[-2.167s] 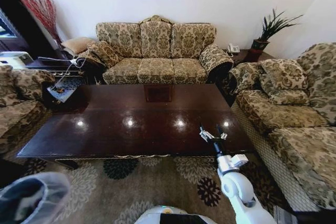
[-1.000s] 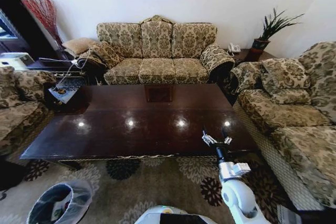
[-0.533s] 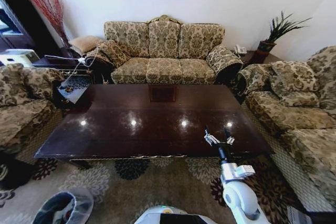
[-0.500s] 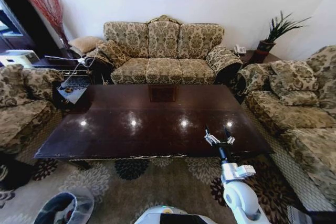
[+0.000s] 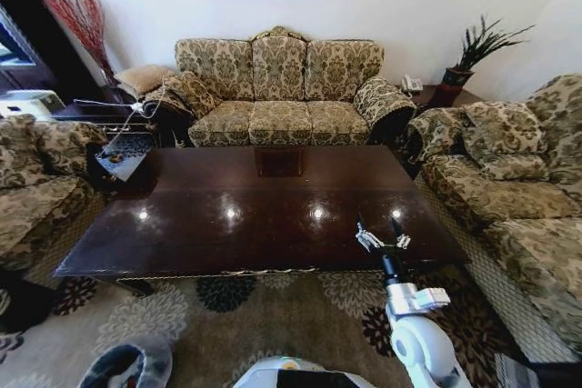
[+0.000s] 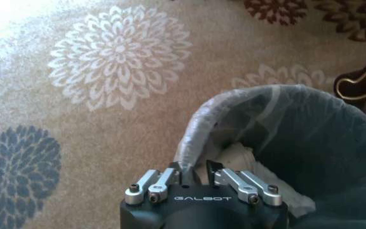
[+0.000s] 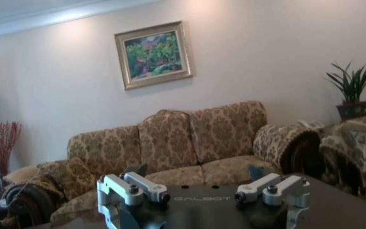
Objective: Move to the front of the table and place the trash on the table into the trash bin.
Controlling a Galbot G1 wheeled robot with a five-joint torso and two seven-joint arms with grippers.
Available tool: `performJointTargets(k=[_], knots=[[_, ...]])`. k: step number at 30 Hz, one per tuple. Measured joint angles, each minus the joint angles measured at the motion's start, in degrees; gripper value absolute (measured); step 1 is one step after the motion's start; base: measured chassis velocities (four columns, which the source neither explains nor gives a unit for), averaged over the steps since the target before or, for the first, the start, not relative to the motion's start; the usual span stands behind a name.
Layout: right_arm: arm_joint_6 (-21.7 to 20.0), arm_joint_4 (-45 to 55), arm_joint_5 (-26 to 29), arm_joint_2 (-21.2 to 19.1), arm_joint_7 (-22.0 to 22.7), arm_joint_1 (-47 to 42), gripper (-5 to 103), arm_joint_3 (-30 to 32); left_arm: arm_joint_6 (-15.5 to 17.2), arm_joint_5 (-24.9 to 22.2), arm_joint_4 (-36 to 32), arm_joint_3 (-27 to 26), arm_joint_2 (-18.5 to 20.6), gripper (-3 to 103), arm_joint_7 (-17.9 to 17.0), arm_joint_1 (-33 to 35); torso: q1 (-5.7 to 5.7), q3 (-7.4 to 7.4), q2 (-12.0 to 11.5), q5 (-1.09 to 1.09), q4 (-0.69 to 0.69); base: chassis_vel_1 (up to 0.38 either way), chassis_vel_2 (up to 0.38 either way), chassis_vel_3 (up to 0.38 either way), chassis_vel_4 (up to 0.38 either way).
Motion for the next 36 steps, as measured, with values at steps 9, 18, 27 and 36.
performJointTargets(k=[9, 18, 27, 36], knots=[[-0.80, 1.15, 1.34, 0.10, -0.22, 1.58, 100, 0.65, 4.38, 1.26, -9.18, -0.62, -1.35, 57, -0.26, 5.56, 0.00, 0.00, 0.00, 0.04, 0.00, 0.000, 0.000, 0.000, 0.000], [-1.59, 1.74, 1.35, 0.29, -0.01, 2.51, 100, -1.42, 8.12, 1.88, -16.55, -2.48, -1.47, 90, 0.60, 11.88, 0.00, 0.00, 0.00, 0.01, -0.01, 0.000, 0.000, 0.000, 0.000], [-2.04, 4.33, 3.81, -0.42, 0.32, 2.33, 100, -0.28, 7.83, 1.38, -19.68, -4.16, -3.13, 100, -0.88, 15.15, 0.00, 0.00, 0.00, -0.03, -0.01, 0.000, 0.000, 0.000, 0.000], [-10.84, 10.36, 0.05, -0.83, -1.94, -1.02, 100, -0.16, 7.59, -2.42, -53.46, -10.45, -3.38, 100, 3.98, 22.01, 0.00, 0.00, 0.00, 0.06, -0.04, 0.000, 0.000, 0.000, 0.000]])
